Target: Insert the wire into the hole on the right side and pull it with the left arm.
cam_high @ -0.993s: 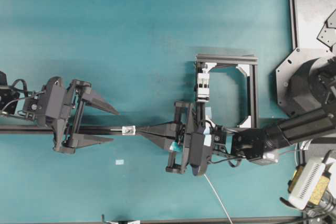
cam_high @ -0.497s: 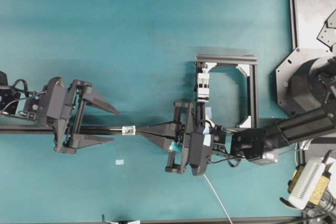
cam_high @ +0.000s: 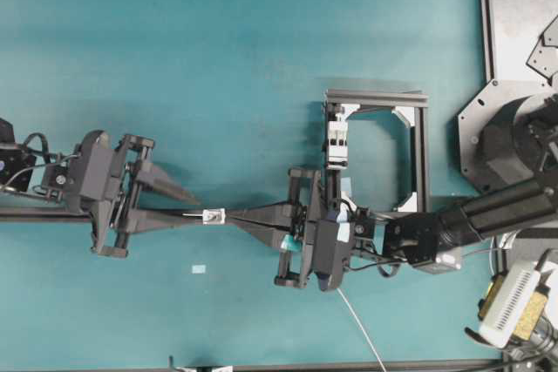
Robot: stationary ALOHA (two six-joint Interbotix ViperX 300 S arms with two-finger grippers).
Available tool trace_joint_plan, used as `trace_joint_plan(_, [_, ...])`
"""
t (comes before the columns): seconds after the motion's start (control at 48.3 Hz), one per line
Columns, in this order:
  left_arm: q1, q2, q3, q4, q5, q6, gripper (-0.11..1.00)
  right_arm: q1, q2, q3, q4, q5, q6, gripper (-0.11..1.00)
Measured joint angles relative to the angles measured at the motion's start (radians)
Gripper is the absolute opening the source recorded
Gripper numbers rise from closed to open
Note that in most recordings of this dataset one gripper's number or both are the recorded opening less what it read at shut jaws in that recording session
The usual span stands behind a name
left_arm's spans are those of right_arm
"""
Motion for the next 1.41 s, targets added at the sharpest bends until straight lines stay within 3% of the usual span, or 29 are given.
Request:
trace_joint_plan(0.124, [0.002, 0.0, 0.0, 0.002, 0.0, 0.0, -0.11, 0.0, 0.0, 0.0, 0.0, 0.003, 0.0, 0.02])
trace_joint_plan(1.097, [0.0, 0.0, -0.002, 0.002, 0.035, 0.0, -0.11, -0.003, 0.0, 0.0, 0.0, 0.015, 0.005, 0.02])
trace_joint_plan(1.2, [0.0, 0.0, -0.003, 0.002, 0.035, 0.0, -0.11, -0.002, 0.0, 0.0, 0.0, 0.015, 0.005, 0.18])
trace_joint_plan(1.366, [0.0, 0.0, -0.002, 0.002, 0.035, 0.0, -0.11, -0.009, 0.0, 0.0, 0.002, 0.018, 0.006, 0.67])
trace_joint_plan(1.407, [0.0, 0.0, -0.003, 0.0, 0.035, 0.0, -0.11, -0.011, 0.0, 0.0, 0.002, 0.018, 0.006, 0.75])
